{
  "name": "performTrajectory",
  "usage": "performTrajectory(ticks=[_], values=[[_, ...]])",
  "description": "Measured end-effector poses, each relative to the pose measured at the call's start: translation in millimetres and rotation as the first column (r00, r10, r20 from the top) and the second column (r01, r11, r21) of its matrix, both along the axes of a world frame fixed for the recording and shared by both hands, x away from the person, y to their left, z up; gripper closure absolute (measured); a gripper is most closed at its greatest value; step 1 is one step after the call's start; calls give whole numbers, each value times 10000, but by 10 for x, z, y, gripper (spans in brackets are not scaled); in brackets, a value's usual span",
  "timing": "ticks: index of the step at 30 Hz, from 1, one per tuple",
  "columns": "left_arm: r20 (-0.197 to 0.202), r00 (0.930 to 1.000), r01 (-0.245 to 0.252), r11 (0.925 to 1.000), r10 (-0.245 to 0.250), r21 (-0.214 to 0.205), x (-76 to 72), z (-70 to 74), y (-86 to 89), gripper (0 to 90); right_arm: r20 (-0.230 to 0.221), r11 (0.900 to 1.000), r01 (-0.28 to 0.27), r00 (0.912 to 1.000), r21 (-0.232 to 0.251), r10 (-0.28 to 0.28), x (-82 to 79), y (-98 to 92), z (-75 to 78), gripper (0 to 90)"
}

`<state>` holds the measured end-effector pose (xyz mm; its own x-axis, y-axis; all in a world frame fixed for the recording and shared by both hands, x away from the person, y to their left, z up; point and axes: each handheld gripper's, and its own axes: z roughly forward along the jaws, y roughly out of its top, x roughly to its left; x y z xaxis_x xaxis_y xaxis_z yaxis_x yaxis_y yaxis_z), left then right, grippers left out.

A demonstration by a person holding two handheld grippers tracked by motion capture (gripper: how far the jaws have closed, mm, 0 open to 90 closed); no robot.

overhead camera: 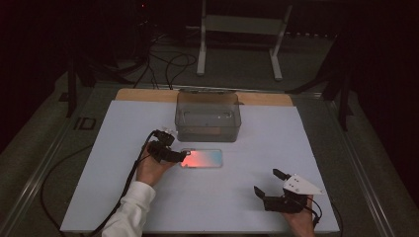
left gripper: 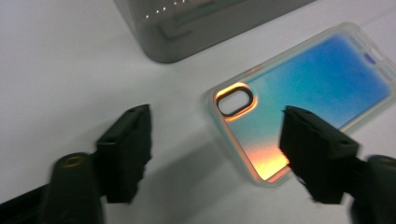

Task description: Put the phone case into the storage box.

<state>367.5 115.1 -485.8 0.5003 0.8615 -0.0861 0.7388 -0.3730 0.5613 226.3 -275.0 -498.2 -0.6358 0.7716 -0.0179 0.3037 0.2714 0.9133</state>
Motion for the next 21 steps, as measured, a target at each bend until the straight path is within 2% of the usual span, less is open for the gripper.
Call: performTrajectory(ticks=[3,13,21], values=[[-130,9999,-103,9998,100,-173,9,-12,-10,347,0,10000,3,10000,3,-3,0,-1,0,89],[-588,9976,-397,9986,376,-349,27,-41,-23,520,-14,10000,-5,10000,5,5,2,-5,-2,89],[-902,9952,-396,9989,373,-233,38,-85,-50,607,-17,10000,-4,10000,1,4,2,-6,-2,89]])
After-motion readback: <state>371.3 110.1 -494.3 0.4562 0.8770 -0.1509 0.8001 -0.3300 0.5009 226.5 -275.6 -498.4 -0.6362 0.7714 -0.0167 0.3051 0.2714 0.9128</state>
